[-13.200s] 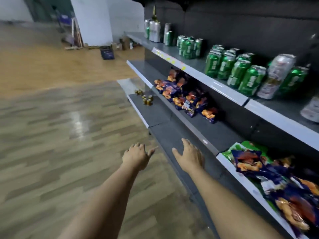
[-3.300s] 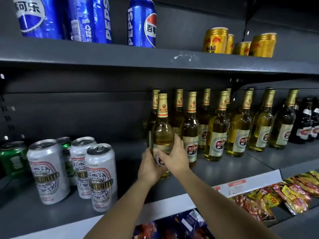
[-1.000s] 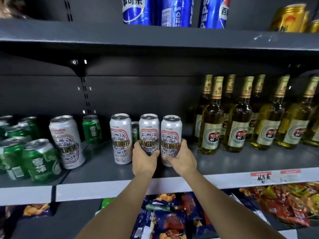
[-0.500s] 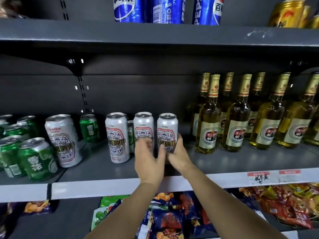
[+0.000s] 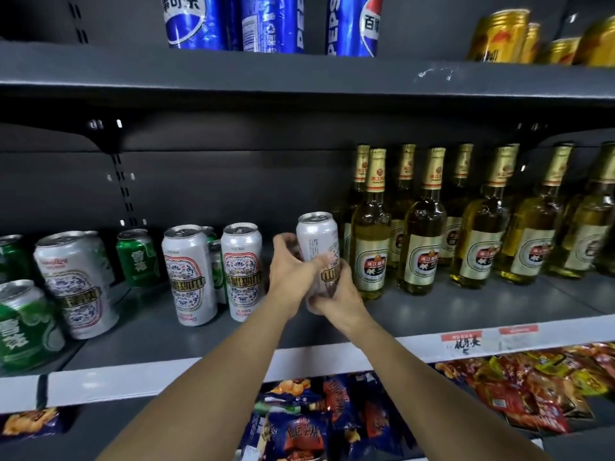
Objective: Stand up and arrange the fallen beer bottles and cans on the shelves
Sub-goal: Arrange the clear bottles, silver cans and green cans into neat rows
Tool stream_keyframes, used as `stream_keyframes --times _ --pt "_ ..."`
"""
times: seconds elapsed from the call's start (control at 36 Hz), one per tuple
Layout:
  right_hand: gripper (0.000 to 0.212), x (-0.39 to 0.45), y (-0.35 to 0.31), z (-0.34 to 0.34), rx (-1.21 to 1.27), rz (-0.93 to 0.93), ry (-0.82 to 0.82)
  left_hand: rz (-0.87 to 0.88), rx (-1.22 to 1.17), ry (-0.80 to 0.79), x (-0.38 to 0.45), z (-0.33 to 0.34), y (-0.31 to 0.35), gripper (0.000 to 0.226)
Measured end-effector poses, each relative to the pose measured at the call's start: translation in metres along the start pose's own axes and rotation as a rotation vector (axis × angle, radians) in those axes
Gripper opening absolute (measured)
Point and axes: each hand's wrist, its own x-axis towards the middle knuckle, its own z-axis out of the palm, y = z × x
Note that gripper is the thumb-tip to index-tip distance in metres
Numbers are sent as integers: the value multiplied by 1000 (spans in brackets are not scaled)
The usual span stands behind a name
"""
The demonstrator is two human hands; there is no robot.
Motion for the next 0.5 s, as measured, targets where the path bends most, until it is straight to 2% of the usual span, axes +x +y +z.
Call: stream_keyframes --times 0.06,0.11,0.19,0.33,0.42,0.5 --pt "106 2 -1 -4 2 17 -4 -24 -110 -64 4 1 1 52" --pt "89 3 -1 -4 -63 10 45 -15 -146 -101 5 2 0 43" --pt "72 3 -3 2 -163 4 151 -16 -166 -127 5 3 -9 43" --pt "69 8 -3 16 -229 -11 195 27 -42 -13 12 4 -17 50" --pt "72 15 -5 17 -217 -20 125 35 -57 39 19 -1 -17 54" --pt "65 25 -9 18 -300 -9 87 16 -81 46 27 -5 -23 56"
